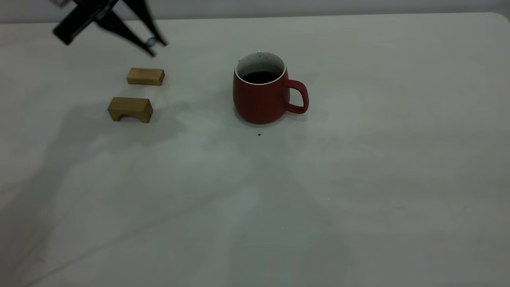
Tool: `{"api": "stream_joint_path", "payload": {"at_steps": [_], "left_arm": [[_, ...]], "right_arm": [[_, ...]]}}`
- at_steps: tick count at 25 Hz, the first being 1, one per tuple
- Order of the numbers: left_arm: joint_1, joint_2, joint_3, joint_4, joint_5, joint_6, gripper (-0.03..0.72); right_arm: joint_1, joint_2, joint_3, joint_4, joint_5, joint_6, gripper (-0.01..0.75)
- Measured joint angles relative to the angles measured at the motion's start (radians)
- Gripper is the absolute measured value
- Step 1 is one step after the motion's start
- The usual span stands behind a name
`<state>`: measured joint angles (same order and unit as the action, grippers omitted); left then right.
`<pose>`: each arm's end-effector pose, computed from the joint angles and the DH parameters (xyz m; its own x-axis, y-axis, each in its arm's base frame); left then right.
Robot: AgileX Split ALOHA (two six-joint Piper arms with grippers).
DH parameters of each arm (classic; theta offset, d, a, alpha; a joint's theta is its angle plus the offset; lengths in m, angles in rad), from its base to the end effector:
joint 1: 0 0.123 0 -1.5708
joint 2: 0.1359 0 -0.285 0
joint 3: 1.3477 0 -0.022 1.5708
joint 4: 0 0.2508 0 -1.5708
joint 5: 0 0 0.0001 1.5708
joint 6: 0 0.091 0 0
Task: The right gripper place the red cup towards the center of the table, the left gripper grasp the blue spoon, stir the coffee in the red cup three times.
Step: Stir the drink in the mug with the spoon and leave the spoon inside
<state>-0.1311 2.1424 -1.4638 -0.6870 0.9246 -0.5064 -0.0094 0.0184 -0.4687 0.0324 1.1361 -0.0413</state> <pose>0.4102 -0.1006 0.1409 -0.7223 -0.6199 0.3067 -0.6859 0.5856 -0.4320 -0.0023 0.0027 0.2628 -0.5627 -0.0224 -0.8264 -0.0304 0.9995 -0.0063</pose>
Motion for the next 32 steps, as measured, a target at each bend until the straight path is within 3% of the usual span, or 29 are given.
{"api": "stream_joint_path", "payload": {"at_steps": [4, 9, 17, 24, 32], "left_arm": [[0.0, 0.0, 0.0, -0.303, 0.112, -0.286, 0.18], [-0.015, -0.001, 0.0, -0.539, 0.176, -0.4, 0.18], [-0.034, 0.046, 0.0, -0.723, 0.102, -0.388, 0.18], [-0.054, 0.175, 0.0, -0.891, 0.075, -0.244, 0.18], [-0.069, 0.273, 0.0, -0.953, -0.008, -0.179, 0.18]], "right_arm": [[0.0, 0.0, 0.0, 0.0, 0.0, 0.0, 0.302], [0.0, 0.0, 0.0, 0.0, 0.0, 0.0, 0.302], [0.0, 0.0, 0.0, 0.0, 0.0, 0.0, 0.302], [0.0, 0.0, 0.0, 0.0, 0.0, 0.0, 0.302], [0.0, 0.0, 0.0, 0.0, 0.0, 0.0, 0.302]]}}
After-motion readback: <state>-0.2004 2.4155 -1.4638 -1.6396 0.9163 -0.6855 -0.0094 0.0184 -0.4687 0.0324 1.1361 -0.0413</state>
